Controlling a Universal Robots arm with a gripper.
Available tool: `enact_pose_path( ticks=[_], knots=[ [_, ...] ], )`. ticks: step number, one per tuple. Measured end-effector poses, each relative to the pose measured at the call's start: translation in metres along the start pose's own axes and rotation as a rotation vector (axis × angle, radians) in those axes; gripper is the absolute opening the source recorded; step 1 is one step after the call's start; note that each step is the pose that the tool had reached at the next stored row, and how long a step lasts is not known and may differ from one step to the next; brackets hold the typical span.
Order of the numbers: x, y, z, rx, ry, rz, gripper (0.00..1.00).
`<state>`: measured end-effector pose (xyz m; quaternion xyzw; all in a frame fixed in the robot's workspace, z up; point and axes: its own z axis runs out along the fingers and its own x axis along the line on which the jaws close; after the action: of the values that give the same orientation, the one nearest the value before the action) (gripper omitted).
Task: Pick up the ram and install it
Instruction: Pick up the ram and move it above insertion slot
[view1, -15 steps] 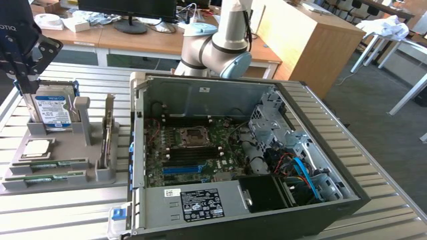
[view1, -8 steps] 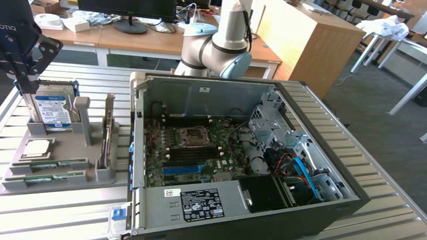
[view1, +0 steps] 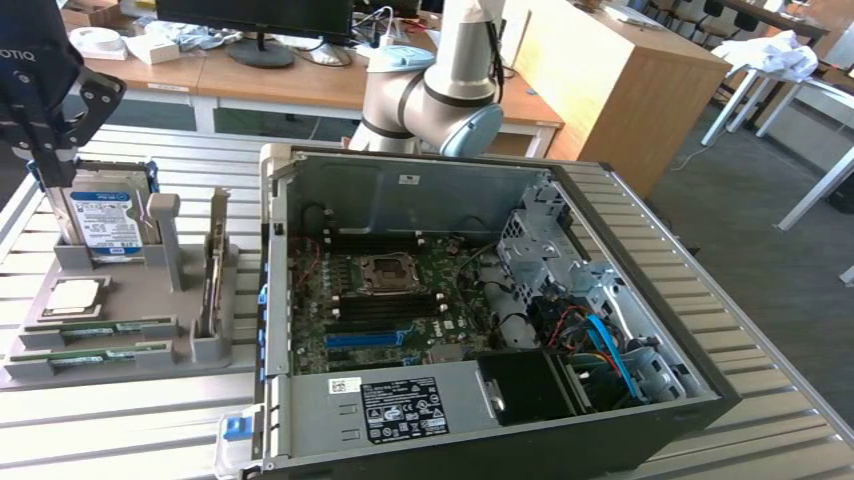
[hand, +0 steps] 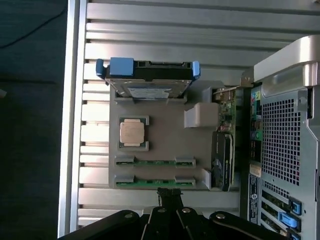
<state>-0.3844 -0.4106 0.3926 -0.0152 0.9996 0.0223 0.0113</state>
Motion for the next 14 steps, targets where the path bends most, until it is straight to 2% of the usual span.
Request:
enact_pose_path(
  ticks=[14],
  knots=[
    [0.0,0.0,0.0,-0.0055,0.0111,-0.25,0.1]
  ],
)
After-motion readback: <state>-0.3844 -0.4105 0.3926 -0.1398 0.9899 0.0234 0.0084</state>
